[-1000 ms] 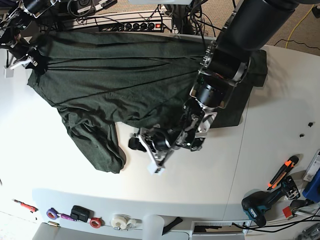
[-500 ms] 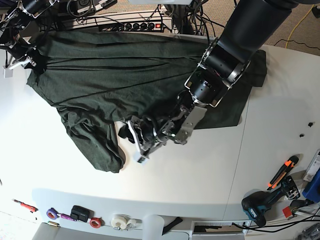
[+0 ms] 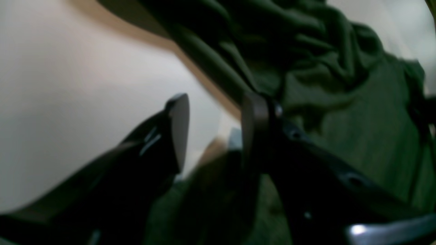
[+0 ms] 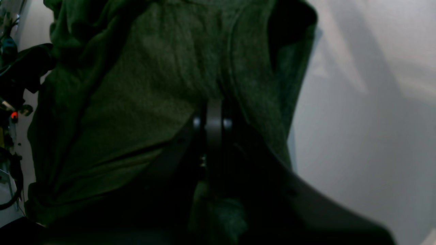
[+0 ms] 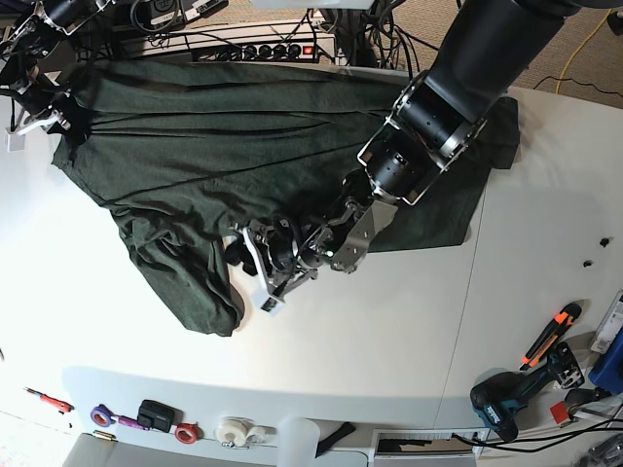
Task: Layout the t-shirt on the table in an organized manner, then fold the t-shirt properly
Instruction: 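Hold the fabric with the left gripper and pull it across the shirt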
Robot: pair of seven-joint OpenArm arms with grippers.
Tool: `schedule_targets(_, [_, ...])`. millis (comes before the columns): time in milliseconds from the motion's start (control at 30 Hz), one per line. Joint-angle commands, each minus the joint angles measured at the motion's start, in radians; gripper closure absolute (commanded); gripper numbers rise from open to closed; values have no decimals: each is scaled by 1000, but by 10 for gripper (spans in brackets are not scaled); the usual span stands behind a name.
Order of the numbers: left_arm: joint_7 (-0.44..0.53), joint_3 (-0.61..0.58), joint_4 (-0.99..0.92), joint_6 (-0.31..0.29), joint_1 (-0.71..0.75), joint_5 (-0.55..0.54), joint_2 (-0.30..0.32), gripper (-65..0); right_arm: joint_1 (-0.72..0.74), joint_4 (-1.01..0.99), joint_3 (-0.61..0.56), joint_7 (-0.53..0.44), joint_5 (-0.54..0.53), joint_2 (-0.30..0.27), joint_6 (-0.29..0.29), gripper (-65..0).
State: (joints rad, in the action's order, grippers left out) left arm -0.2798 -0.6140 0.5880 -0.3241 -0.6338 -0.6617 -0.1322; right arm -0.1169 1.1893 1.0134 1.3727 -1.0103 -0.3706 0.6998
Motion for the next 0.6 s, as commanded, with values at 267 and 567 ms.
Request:
schedule_targets(267, [135, -165, 11, 43, -22, -5, -25, -253, 1, 9, 2, -4, -15, -25, -2, 0])
schedule_targets(567, [227, -302, 11, 92, 21, -4, -25, -230, 1, 9, 2, -4, -21, -25, -2, 0])
